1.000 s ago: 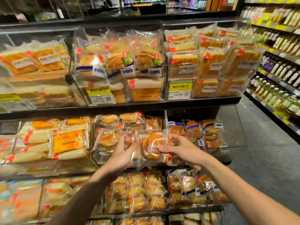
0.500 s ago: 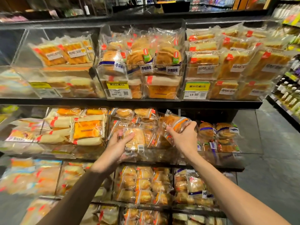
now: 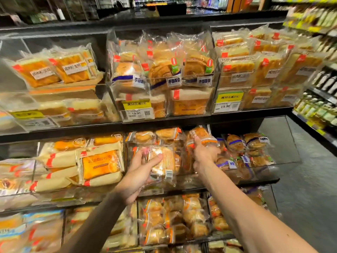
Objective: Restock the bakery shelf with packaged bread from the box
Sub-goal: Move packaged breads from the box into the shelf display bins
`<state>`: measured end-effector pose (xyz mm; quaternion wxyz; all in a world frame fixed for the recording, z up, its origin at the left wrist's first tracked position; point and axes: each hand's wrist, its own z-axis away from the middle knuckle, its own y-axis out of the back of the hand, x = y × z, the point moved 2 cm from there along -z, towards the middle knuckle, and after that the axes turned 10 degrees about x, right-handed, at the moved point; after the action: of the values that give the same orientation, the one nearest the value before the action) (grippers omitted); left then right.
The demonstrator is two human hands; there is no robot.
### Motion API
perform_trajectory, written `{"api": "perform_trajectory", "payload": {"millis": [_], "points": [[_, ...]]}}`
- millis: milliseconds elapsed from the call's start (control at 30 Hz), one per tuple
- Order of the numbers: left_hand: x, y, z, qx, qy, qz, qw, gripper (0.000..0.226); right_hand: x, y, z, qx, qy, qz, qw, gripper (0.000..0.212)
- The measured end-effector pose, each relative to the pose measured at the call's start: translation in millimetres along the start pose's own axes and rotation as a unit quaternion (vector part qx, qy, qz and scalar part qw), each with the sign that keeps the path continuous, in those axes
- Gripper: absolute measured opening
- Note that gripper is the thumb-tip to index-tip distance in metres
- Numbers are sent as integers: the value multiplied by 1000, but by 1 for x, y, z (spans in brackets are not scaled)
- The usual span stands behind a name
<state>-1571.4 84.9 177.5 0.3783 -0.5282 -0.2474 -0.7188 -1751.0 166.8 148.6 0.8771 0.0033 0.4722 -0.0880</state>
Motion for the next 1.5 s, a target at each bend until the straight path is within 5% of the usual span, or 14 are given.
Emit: {"api": "perform_trajectory", "payload": {"millis": [200, 533, 833, 1100, 1267, 1367, 1433, 1500], "points": [[4, 15, -19, -36, -23, -23, 999, 80, -7, -25, 7, 72, -11, -2, 997, 104], [14, 20, -26, -51, -33, -38, 997, 80, -2, -40, -9, 28, -40, 8, 999, 21], [16, 12, -25, -31, -29, -25, 999, 82, 3, -54, -24, 54, -19, 60, 997, 49], [19, -1, -16, -25, -33, -20, 999, 80, 0, -44, -21, -61, -45, 18, 997, 22], [22, -8, -15, -19, -19, 3, 1000, 68, -26, -13, 9, -157, -22, 75, 985, 27], [25, -12, -16, 16, -157, -95, 983, 74, -40, 21, 37, -268, 30, 178, 946, 29], [30, -18, -9, 31, -330, -230, 915, 67, -45, 37, 51, -387, 29, 229, 893, 58], [31, -26, -4, 17, -462, -307, 832, 68, -46, 43, 57, -443, 30, 223, 868, 63]]}}
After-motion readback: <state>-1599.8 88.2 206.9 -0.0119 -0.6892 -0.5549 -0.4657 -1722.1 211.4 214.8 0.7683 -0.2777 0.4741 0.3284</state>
